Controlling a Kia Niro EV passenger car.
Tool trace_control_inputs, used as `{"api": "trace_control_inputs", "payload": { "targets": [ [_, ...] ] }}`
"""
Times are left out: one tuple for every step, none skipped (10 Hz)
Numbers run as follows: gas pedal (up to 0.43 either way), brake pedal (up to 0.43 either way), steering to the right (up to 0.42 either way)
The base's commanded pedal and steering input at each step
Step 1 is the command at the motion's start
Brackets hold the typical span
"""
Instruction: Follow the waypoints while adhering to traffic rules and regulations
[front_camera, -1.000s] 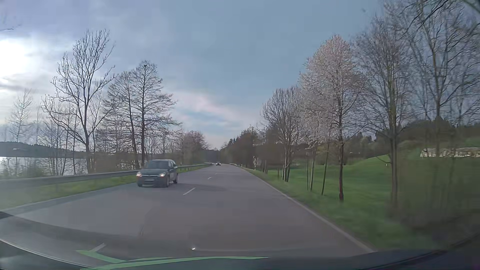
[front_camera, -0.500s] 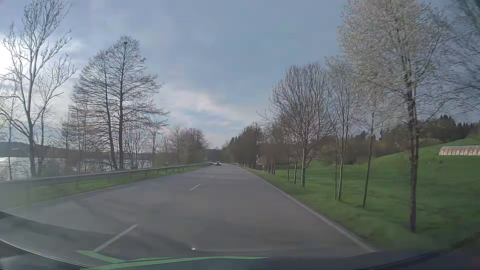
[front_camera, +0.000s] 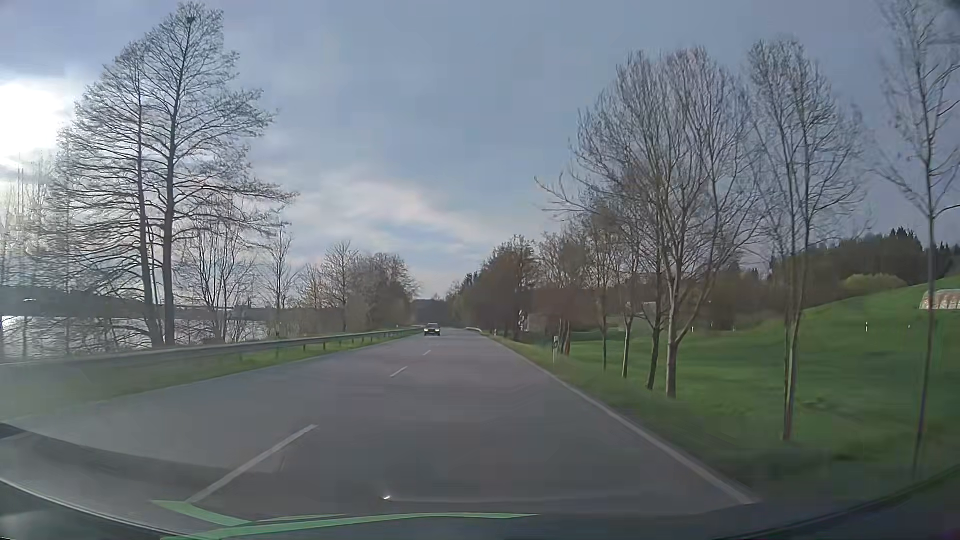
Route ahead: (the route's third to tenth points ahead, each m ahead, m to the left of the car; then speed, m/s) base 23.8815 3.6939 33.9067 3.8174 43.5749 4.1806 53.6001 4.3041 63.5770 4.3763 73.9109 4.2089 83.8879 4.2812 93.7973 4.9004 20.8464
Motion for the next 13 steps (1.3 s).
{"api": "trace_control_inputs", "payload": {
  "targets": [
    [0.240, 0.000, -0.001],
    [0.240, 0.000, -0.001],
    [0.240, 0.000, -0.001],
    [0.240, 0.000, -0.001],
    [0.240, 0.000, -0.001],
    [0.240, 0.000, -0.001],
    [0.240, 0.000, 0.000],
    [0.240, 0.000, -0.001],
    [0.240, 0.000, -0.001],
    [0.240, 0.000, -0.001],
    [0.240, 0.000, -0.001],
    [0.240, 0.000, -0.001],
    [0.240, 0.000, -0.001]
  ]
}}
